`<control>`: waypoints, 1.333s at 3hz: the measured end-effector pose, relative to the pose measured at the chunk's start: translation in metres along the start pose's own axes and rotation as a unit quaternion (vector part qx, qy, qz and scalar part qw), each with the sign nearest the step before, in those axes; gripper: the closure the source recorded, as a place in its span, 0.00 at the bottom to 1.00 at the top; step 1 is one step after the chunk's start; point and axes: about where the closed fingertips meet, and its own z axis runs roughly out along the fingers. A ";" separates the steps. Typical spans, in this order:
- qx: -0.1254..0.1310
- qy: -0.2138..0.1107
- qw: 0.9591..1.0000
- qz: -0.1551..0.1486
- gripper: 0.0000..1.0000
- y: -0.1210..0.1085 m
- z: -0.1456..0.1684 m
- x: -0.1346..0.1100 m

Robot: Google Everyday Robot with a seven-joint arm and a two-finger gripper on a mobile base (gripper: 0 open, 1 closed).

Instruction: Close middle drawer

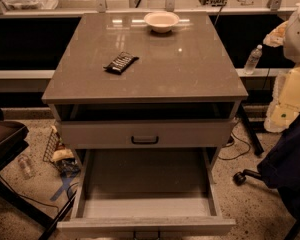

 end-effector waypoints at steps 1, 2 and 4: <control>0.000 0.000 1.000 0.000 0.00 0.000 0.000 0.000; -0.001 -0.023 1.000 0.006 0.00 0.009 0.019 0.009; -0.003 -0.119 0.992 0.029 0.14 0.069 0.113 0.060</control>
Offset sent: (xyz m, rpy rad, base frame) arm -0.0216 -0.0191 -0.0996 0.2079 -0.0236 -0.0004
